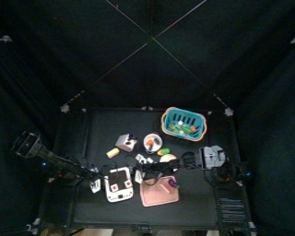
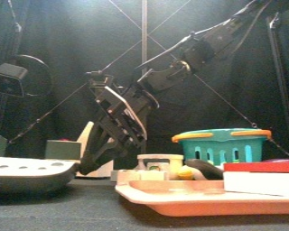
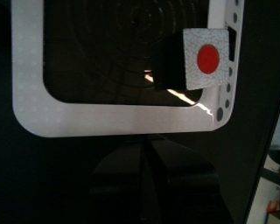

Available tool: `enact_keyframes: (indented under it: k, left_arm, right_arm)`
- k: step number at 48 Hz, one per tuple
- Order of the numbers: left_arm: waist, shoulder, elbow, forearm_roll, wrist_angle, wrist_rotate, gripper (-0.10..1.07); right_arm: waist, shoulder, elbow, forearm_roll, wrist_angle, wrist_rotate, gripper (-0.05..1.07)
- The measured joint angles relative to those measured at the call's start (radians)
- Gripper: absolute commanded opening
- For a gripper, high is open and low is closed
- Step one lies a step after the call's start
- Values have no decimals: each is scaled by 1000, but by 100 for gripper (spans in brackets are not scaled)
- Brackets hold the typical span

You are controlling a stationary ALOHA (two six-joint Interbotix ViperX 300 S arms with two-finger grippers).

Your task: Move stove closer to center

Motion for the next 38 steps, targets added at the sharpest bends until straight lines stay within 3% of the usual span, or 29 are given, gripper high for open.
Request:
enact_keyframes:
  k: [23,38]
  left_arm:
    - [11,9,-2,2,-8,-2,48]
    - [26,-61,-2,15,54,-3,48]
  right_arm:
    - [2,-11,0,-2,18,2,53]
    - [11,-71,28,-3,48,2,53]
